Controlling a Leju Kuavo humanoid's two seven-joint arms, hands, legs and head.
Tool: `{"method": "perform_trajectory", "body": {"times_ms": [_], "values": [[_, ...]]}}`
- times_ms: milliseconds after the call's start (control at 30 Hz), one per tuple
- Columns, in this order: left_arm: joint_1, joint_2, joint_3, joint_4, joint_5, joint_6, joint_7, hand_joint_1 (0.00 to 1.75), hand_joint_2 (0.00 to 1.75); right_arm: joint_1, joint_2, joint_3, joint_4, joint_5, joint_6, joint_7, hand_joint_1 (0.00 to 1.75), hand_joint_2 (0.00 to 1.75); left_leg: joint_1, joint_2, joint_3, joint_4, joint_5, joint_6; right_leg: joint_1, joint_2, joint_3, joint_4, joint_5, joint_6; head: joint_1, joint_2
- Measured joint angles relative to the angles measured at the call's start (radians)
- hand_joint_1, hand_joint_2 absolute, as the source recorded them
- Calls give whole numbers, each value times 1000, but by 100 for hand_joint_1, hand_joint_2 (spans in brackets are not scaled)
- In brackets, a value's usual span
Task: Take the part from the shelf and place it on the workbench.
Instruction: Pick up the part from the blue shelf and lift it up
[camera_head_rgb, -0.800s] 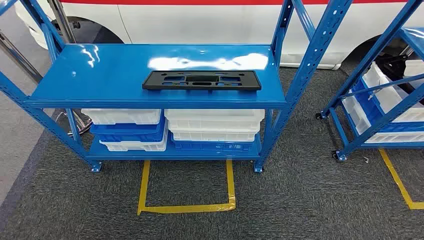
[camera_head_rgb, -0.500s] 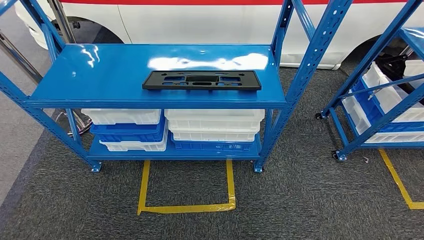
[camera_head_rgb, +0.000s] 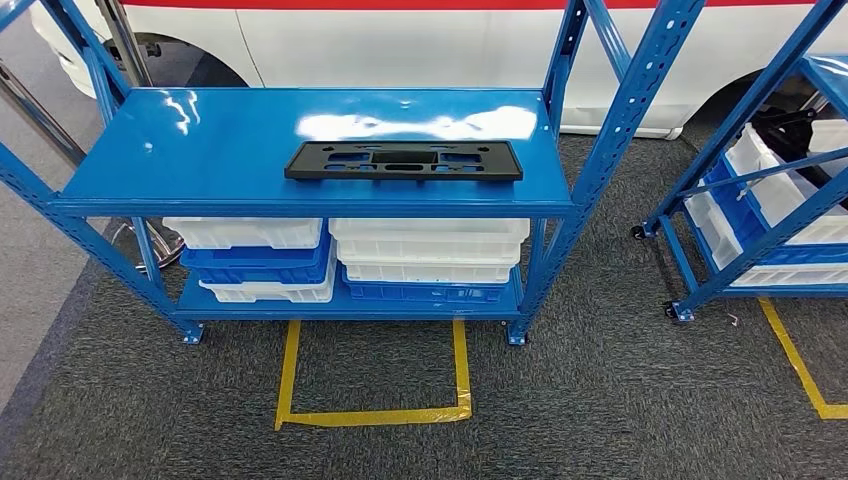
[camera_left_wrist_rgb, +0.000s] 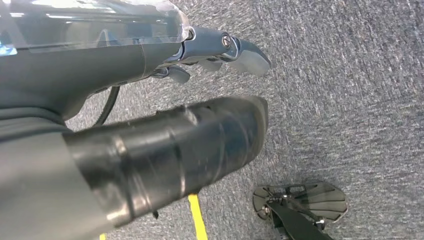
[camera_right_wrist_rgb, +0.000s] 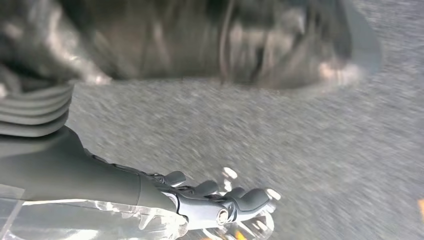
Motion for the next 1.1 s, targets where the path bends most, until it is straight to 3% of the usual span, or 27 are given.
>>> {"method": "perform_trajectory", "body": {"times_ms": [300,500,633,833,933,1000,1100], "values": [[-6,-8,39,5,-49,-21,-20,0,0,46,49,172,-272,5,-42,-84,0,0,0,0,0,0,0,0,0,0,0,0,0,0,0,0],[-11,-10,58,10,-79,-39,-37,0,0,79,61,342,-428,18,-63,-126,0,0,0,0,0,0,0,0,0,0,0,0,0,0,0,0],[-15,-10,66,14,-98,-52,-43,0,0,90,61,470,-514,23,-75,-145,0,175,0,0,0,0,0,0,0,0,0,0,0,0,0,0],[-19,-11,81,21,-121,-66,-55,0,0,98,56,634,-603,23,-81,-159,0,175,0,0,0,0,0,0,0,0,1,0,0,0,0,0],[-24,-11,83,24,-138,-76,-57,0,0,81,43,765,-642,21,-71,-158,0,175,0,-1,-1,0,0,0,2,0,1,1,0,0,0,0],[-32,-10,87,27,-167,-91,-57,0,0,41,34,905,-668,32,-44,-151,0,175,0,-1,-1,0,1,-1,2,0,1,2,0,0,0,0],[-46,-14,90,35,-229,-103,-56,0,0,-45,-3,1237,-697,62,10,-125,0,175,2,0,2,0,1,-2,2,0,1,1,0,-1,0,0]]}}
